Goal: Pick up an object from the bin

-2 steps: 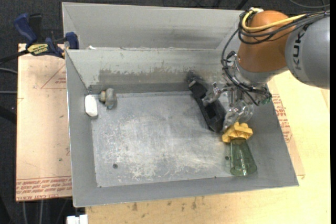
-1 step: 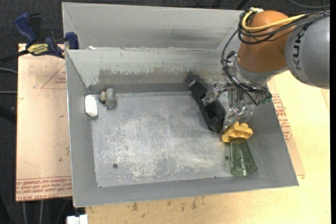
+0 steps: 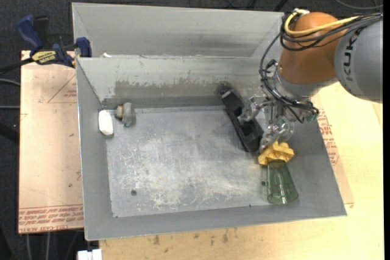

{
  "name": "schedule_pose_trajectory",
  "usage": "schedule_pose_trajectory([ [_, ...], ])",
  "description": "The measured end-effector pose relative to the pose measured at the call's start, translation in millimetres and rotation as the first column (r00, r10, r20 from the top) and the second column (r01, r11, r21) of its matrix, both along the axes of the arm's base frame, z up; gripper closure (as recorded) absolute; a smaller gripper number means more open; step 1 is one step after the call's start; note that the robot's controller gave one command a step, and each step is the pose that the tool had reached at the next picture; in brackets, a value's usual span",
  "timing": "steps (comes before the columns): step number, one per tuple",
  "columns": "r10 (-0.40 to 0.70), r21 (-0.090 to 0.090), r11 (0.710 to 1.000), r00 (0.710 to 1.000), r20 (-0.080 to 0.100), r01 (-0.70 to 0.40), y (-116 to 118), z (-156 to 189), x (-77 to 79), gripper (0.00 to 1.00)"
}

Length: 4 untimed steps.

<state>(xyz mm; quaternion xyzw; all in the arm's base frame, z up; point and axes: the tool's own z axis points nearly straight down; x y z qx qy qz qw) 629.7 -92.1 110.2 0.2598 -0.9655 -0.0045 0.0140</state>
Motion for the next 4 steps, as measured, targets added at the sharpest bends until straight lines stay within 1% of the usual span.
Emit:
schedule_pose_trajectory([
  [1, 0.012, -0.003, 1.000, 1.000, -0.012, -0.012, 1.4, -2.3, 2.9, 1.00],
  [2, 0.033, -0.004, 0.999, 0.999, -0.005, -0.033, 2.8, -1.4, -0.6, 1.00],
  [3, 0.064, -0.003, 0.998, 0.998, -0.020, -0.064, -0.9, 4.0, 6.5, 1.00],
  [4, 0.073, -0.005, 0.997, 0.997, -0.025, -0.073, 5.7, 3.3, 5.9, 1.00],
])
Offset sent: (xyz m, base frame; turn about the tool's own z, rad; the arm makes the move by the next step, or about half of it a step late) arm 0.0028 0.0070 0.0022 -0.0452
